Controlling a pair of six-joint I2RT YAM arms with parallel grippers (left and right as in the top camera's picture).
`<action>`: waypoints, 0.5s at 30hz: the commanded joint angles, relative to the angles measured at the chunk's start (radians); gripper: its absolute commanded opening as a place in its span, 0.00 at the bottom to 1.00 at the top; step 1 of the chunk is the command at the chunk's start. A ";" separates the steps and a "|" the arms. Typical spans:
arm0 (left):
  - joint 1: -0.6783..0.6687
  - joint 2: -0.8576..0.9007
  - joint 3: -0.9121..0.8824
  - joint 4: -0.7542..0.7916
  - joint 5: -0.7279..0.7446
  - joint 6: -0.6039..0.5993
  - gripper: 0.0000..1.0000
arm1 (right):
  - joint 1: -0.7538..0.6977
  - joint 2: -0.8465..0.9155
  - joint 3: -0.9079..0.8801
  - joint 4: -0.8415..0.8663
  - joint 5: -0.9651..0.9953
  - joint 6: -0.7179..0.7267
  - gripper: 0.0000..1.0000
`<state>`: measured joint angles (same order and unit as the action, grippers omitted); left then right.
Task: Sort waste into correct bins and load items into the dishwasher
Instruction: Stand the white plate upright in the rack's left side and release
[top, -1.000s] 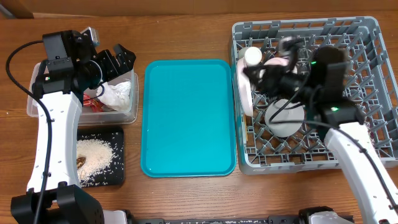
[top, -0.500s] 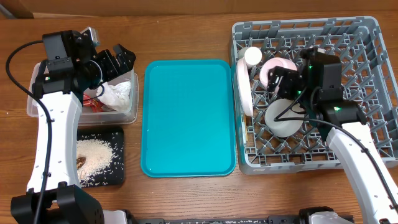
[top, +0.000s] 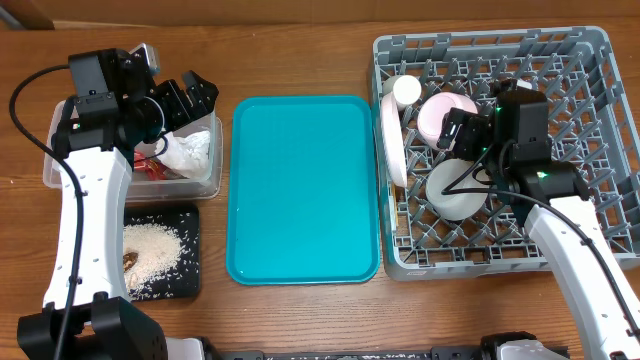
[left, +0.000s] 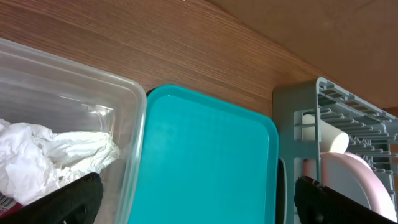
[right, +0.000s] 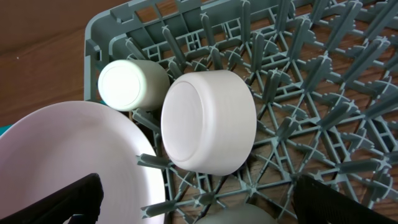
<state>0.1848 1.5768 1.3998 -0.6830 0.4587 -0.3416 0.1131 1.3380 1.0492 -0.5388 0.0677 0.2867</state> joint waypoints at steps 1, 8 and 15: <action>-0.002 0.000 0.010 0.003 -0.002 -0.006 1.00 | 0.003 -0.014 0.019 0.005 0.018 -0.006 1.00; -0.002 0.000 0.010 0.003 -0.002 -0.006 1.00 | 0.003 -0.014 0.019 0.005 0.018 -0.006 1.00; -0.002 0.000 0.010 0.003 -0.002 -0.006 1.00 | 0.003 -0.033 0.017 0.005 0.018 -0.006 1.00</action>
<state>0.1848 1.5768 1.3998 -0.6830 0.4587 -0.3416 0.1131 1.3380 1.0492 -0.5388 0.0689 0.2867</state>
